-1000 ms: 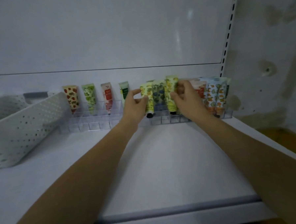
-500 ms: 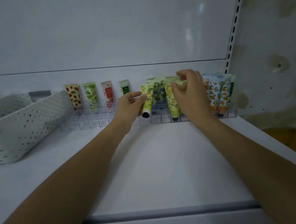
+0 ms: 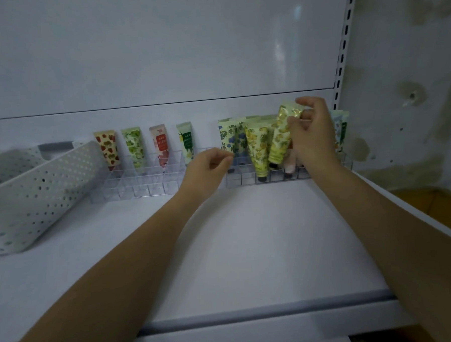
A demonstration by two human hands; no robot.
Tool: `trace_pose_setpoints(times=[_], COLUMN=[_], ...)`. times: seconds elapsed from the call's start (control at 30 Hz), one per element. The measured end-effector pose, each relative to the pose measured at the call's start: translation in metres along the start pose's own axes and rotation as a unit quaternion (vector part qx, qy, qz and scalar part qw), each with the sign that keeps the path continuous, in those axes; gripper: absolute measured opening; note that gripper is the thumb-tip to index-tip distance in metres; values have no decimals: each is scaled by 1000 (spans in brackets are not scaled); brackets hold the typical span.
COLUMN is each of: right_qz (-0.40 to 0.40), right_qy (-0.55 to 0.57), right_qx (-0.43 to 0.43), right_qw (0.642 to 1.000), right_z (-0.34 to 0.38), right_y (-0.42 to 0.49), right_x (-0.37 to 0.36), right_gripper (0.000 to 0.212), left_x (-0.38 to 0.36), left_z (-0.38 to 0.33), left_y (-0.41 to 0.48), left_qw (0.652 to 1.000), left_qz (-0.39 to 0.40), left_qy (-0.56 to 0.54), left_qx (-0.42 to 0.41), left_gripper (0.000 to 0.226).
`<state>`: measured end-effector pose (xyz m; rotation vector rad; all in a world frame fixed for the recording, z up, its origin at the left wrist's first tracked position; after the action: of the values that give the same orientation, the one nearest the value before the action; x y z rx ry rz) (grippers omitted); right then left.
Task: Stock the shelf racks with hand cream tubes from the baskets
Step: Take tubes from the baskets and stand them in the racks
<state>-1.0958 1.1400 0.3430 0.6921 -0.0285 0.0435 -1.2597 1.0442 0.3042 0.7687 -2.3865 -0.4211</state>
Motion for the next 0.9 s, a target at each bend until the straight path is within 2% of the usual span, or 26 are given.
trace_pose_setpoints(times=[0.1,0.2,0.27,0.43,0.53,0.63,0.7,0.9], right_qz=[6,38,43,65,108,80,72,116], right_qy=[-62,-73,-68,-81,-166,-250,-274,-305], right_qx=[43,54,59,63,107,146,146,159], right_qw=[997,995,995,993,974,954,948,932], right_z=[-6,-10,-11,-16,-16,-13,-12,-17], right_y=[-1,-2,-1,1,-5,-8,-8,-9], right_x=[4,0,0,-2,-8,-6,-4,-11], right_gripper=[28,27,26,23,26,31,34,47], left_x=[6,1,-2,-3,-3,-3,-3,-2], left_z=[4,12,17,15,14,12,10,10], left_y=[-1,-4,-5,-7,-9,-10,-10,-9], left_qw=[991,970,959,955,954,953,952,954], left_qz=[-23,33,56,65,71,75,74,64], left_qy=[129,241,276,289,291,293,295,291], left_qx=[-17,-26,-32,-28,-24,-22,-22,-26], left_gripper=[24,29,30,33,35,36,37,35])
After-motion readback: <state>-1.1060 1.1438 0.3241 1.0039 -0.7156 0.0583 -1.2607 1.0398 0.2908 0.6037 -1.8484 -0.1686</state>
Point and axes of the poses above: each hand's wrist, its own y-axis towards the middle knuckle, its own x-axis out of the back of the hand, z = x × y, the point moved 3 cm from there along y, towards the middle knuckle, and after that the axes turned 1 degree about -z, right-handed, at the moved point
